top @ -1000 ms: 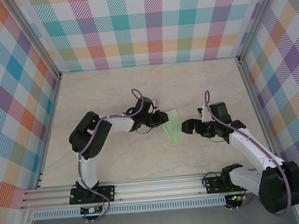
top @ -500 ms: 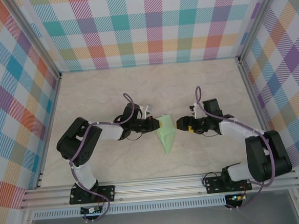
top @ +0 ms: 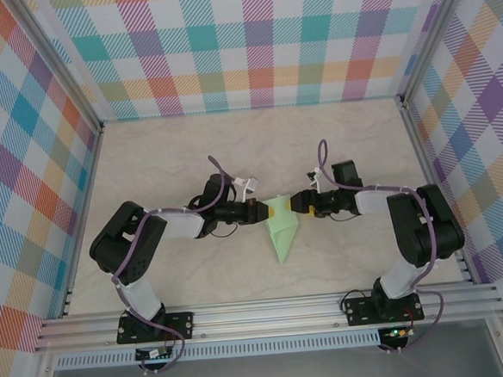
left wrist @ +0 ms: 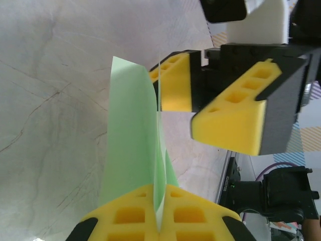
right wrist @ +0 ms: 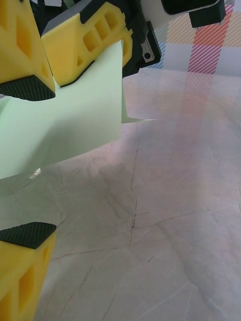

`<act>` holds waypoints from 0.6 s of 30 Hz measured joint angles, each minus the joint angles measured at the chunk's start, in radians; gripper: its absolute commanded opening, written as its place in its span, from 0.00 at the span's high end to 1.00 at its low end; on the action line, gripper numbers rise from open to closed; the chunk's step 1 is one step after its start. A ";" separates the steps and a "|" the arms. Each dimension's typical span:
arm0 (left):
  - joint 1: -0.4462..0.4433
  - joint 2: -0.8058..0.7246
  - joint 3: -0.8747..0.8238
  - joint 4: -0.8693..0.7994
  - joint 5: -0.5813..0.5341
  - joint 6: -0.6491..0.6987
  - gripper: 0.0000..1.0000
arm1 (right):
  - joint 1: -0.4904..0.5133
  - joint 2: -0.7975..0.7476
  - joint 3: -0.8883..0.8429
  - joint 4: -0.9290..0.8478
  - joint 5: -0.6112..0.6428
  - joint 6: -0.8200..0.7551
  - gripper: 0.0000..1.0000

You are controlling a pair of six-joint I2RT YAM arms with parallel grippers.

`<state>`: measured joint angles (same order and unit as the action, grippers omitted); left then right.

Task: Fold a paper plane with a square sheet of paper (fold left side to right side)
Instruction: Place the paper at the center of the table.

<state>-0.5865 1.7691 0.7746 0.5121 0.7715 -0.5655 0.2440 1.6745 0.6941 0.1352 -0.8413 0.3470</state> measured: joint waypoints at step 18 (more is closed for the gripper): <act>0.000 0.013 0.002 0.010 0.024 0.014 0.99 | 0.000 0.040 0.000 0.043 -0.049 -0.064 0.82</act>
<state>-0.5861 1.7817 0.7765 0.5217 0.7959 -0.5514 0.2440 1.7142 0.6937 0.1780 -0.8906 0.2829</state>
